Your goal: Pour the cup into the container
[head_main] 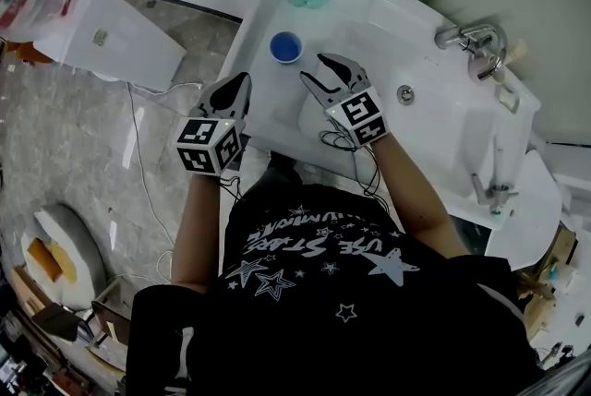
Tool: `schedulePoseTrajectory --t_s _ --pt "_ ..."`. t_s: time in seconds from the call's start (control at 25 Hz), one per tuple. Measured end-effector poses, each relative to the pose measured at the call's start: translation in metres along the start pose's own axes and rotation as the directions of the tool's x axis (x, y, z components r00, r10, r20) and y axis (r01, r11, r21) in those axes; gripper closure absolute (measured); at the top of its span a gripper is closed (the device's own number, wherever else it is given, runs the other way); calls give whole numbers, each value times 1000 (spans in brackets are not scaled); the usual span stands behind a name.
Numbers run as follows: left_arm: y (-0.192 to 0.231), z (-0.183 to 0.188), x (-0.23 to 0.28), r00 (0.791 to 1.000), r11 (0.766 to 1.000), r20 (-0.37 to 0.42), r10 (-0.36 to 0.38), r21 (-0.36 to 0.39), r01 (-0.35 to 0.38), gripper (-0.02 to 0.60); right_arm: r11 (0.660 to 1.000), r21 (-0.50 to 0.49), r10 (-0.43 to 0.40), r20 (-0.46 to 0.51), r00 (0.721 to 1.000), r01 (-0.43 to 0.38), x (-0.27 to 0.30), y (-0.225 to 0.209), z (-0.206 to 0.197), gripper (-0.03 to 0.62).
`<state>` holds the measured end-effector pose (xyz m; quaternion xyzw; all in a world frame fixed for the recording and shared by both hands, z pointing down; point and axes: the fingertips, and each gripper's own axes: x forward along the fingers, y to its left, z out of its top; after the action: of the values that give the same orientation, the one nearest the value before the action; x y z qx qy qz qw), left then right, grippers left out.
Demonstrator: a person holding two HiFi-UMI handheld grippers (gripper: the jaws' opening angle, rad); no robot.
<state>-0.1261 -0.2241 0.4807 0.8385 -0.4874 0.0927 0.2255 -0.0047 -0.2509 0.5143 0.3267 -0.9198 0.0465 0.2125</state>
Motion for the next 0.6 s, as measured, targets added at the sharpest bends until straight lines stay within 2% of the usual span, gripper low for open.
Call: schedulePoseTrajectory --t_s 0.08,0.24,0.28,0.6 --pt "-13 -1 -6 1000 1000 11 6 4 -6 571 1000 6 3 16 1000 -3 -15 1 3 418" --pt "-40 -7 -19 999 1000 32 18 9 -18 571 1000 9 -16 55 998 15 -47 3 9 538" --pt "-46 -8 -22 999 1000 38 21 9 -21 571 1000 -3 -25 67 997 25 -56 4 11 585" --pt "-103 -25 -46 997 1000 73 28 -7 -27 571 998 -61 -17 135 991 26 -120 20 18 588"
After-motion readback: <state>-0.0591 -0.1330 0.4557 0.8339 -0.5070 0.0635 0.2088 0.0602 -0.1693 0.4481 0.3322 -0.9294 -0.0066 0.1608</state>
